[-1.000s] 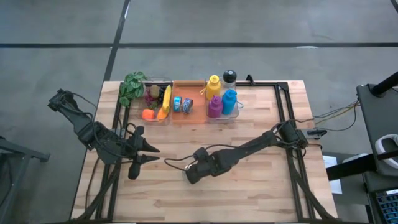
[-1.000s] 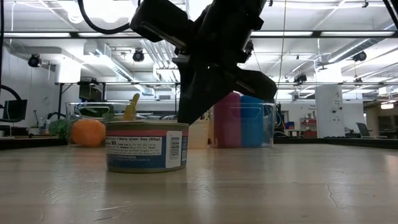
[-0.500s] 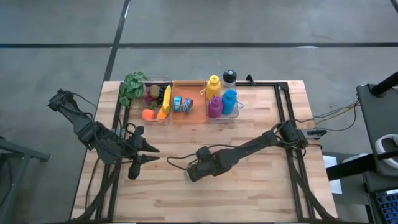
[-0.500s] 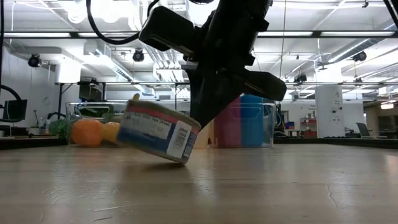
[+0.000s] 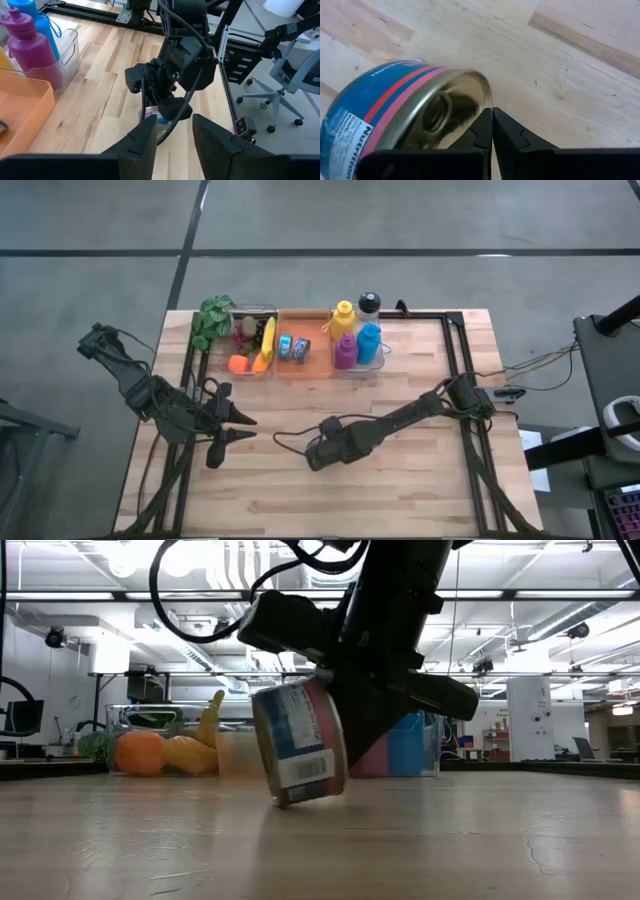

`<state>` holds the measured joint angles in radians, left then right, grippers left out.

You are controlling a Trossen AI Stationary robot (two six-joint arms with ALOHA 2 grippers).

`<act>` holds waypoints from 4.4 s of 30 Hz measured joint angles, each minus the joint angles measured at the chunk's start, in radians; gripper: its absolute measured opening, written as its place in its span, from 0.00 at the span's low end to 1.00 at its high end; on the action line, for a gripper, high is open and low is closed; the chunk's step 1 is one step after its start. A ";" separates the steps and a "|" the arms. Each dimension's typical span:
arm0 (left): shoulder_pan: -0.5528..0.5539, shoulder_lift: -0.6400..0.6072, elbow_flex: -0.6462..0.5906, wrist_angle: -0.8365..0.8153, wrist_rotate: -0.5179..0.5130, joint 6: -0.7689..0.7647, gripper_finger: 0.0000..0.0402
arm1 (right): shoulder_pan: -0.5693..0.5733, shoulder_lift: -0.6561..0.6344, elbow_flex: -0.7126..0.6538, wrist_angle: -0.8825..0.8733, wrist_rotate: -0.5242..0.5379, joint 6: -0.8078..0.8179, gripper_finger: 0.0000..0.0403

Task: Pick & Place Food Item
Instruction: Put the blue and pink tuna can into the orange bin

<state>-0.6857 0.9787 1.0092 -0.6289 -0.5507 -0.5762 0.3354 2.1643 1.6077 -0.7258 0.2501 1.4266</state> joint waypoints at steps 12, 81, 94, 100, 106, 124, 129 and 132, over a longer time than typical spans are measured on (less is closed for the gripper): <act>0.000 0.000 0.000 0.000 0.000 -0.003 0.32 | -0.003 -0.001 -0.012 -0.001 -0.008 0.062 0.02; 0.000 0.000 0.000 -0.013 0.000 0.003 0.32 | 0.163 -0.105 0.248 -0.131 0.184 0.009 0.32; 0.000 0.000 0.000 -0.020 0.000 0.003 0.32 | 0.142 -0.104 0.240 -0.131 0.177 -0.009 0.58; 0.000 0.000 0.000 -0.021 0.000 0.003 0.32 | 0.119 -0.066 0.234 -0.129 0.148 0.001 0.67; 0.000 0.000 0.000 -0.022 -0.004 0.003 0.33 | 0.062 -0.028 0.233 -0.138 0.008 -0.077 0.75; 0.001 0.000 0.000 -0.027 -0.004 0.002 0.32 | 0.018 0.009 0.230 -0.124 0.003 -0.034 0.79; 0.001 0.000 0.000 -0.027 -0.004 0.002 0.33 | 0.015 0.008 0.229 -0.126 0.013 -0.046 0.77; 0.001 0.000 0.000 -0.027 -0.008 0.003 0.32 | 0.015 0.008 0.214 -0.132 0.014 -0.041 0.76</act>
<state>-0.6849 0.9787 1.0092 -0.6562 -0.5583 -0.5732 0.3500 2.1727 1.8221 -0.8573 0.2638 1.3855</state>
